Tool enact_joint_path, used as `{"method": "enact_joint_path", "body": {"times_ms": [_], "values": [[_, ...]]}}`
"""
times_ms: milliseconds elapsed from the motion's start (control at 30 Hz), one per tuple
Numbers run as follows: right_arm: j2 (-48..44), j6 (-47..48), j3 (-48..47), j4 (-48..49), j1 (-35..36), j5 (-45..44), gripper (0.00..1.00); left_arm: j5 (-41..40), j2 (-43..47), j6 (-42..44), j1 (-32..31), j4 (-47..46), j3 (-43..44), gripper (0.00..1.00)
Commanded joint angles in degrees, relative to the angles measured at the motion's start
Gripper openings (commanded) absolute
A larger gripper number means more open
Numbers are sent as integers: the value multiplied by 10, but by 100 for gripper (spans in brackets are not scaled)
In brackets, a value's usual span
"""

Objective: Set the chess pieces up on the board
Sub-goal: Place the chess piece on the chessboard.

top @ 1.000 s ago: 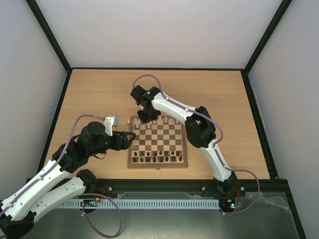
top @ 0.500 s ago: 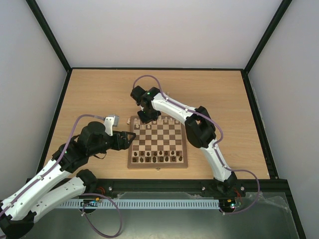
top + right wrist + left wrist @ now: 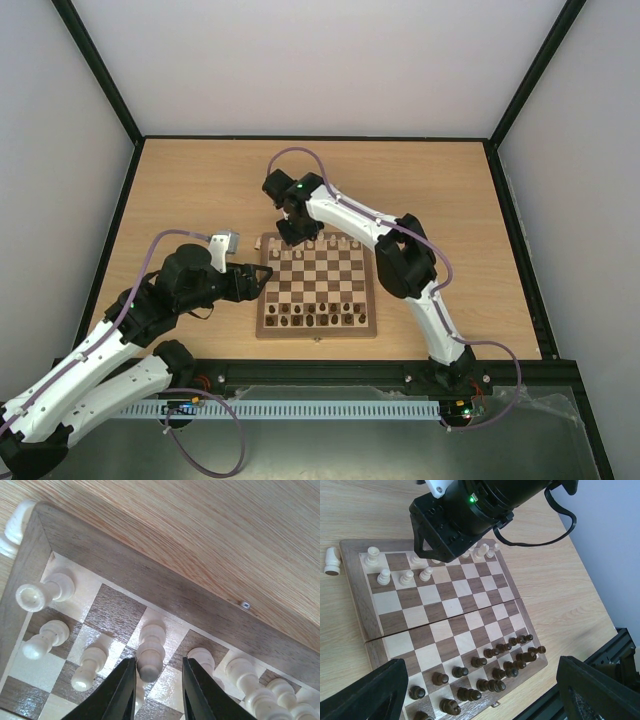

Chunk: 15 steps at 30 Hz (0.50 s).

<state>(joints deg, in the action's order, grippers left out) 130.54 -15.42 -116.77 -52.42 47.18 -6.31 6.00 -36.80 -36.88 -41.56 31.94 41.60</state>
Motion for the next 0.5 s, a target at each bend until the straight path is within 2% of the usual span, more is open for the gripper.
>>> {"method": "enact_joint_path", "body": {"times_ms": [0,267,467], "values": [[-39,6,5,-21,3,12,26,7,0,-4,3,-17,-2,84],[-105,6,20,18,3,32,27,-2,-7,-5,3,-16,4,85],[-217,-8,113,75,3,21,49,-23,-23,-4,3,-3,24,86]]}}
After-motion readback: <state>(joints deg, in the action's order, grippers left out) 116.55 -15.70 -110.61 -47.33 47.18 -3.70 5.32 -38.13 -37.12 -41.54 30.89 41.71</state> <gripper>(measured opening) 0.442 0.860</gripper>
